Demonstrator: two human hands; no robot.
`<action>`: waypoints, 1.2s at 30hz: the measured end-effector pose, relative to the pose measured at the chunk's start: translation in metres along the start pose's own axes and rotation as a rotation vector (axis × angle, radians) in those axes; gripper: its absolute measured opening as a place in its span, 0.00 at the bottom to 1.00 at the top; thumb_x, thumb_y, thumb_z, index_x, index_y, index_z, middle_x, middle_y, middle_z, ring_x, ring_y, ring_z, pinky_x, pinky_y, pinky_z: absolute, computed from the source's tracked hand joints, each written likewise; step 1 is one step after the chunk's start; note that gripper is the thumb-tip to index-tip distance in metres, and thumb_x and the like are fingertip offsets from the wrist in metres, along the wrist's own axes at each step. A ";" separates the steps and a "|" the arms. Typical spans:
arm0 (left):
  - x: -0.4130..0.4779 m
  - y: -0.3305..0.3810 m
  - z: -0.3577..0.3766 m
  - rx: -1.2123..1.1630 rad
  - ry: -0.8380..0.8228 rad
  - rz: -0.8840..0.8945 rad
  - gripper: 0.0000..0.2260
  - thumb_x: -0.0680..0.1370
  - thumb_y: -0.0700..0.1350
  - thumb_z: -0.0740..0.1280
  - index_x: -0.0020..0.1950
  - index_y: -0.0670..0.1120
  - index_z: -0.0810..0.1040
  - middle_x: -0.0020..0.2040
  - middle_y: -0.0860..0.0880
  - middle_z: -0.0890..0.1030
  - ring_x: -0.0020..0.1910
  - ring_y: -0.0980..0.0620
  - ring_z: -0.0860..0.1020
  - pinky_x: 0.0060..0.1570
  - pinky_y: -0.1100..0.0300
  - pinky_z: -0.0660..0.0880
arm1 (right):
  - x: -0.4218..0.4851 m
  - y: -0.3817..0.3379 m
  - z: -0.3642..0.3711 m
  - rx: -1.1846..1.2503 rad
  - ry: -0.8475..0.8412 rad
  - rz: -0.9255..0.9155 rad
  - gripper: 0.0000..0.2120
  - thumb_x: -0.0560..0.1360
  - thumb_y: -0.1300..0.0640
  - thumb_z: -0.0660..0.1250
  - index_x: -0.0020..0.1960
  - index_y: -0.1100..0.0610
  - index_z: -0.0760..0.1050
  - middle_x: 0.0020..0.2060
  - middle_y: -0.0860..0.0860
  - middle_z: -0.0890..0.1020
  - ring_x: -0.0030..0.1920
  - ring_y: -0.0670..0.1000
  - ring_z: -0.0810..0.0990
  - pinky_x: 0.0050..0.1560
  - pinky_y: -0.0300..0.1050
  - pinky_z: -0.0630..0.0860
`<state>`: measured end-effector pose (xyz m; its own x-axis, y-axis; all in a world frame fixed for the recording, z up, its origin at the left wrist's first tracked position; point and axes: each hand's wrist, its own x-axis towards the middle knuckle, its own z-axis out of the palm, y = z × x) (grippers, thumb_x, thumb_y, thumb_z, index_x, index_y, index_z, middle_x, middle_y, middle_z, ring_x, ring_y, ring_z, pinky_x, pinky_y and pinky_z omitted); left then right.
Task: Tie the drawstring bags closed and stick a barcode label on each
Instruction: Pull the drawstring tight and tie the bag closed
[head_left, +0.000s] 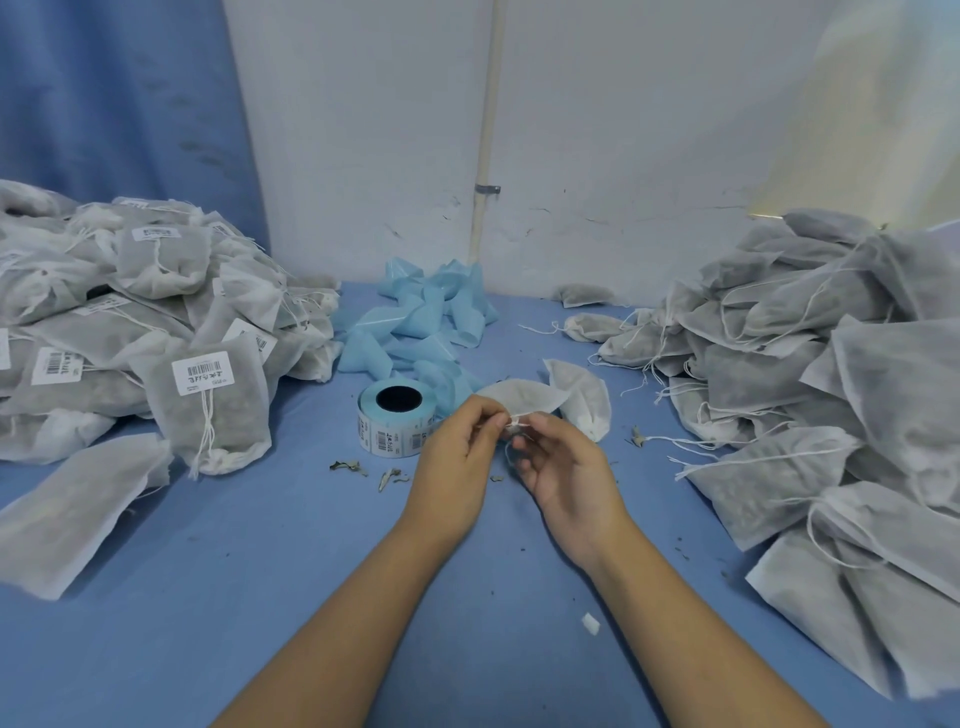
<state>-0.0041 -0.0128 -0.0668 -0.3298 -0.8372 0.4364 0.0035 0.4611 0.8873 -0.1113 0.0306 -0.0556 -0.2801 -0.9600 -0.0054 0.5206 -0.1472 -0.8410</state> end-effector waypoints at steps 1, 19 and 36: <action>0.000 -0.001 0.000 0.014 0.000 0.001 0.06 0.81 0.39 0.61 0.45 0.43 0.76 0.42 0.49 0.80 0.44 0.53 0.77 0.47 0.63 0.72 | 0.000 0.000 0.000 0.031 0.004 0.010 0.11 0.75 0.63 0.62 0.37 0.58 0.78 0.36 0.52 0.81 0.36 0.47 0.75 0.41 0.39 0.70; 0.002 -0.003 0.000 0.153 0.076 -0.070 0.11 0.76 0.33 0.62 0.47 0.49 0.78 0.45 0.56 0.79 0.45 0.61 0.76 0.44 0.73 0.70 | 0.005 -0.001 -0.006 0.273 0.100 0.023 0.06 0.66 0.60 0.69 0.43 0.58 0.76 0.34 0.49 0.79 0.29 0.45 0.70 0.30 0.33 0.71; 0.003 -0.007 -0.002 0.597 0.110 0.187 0.10 0.75 0.42 0.68 0.55 0.45 0.74 0.52 0.52 0.77 0.52 0.54 0.73 0.43 0.62 0.68 | -0.003 -0.006 -0.002 0.351 -0.313 0.172 0.16 0.52 0.60 0.82 0.33 0.56 0.75 0.31 0.49 0.76 0.32 0.47 0.77 0.36 0.40 0.77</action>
<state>-0.0036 -0.0194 -0.0712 -0.2753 -0.7374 0.6167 -0.4857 0.6603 0.5727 -0.1152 0.0351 -0.0519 0.0617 -0.9949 0.0798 0.7931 0.0003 -0.6091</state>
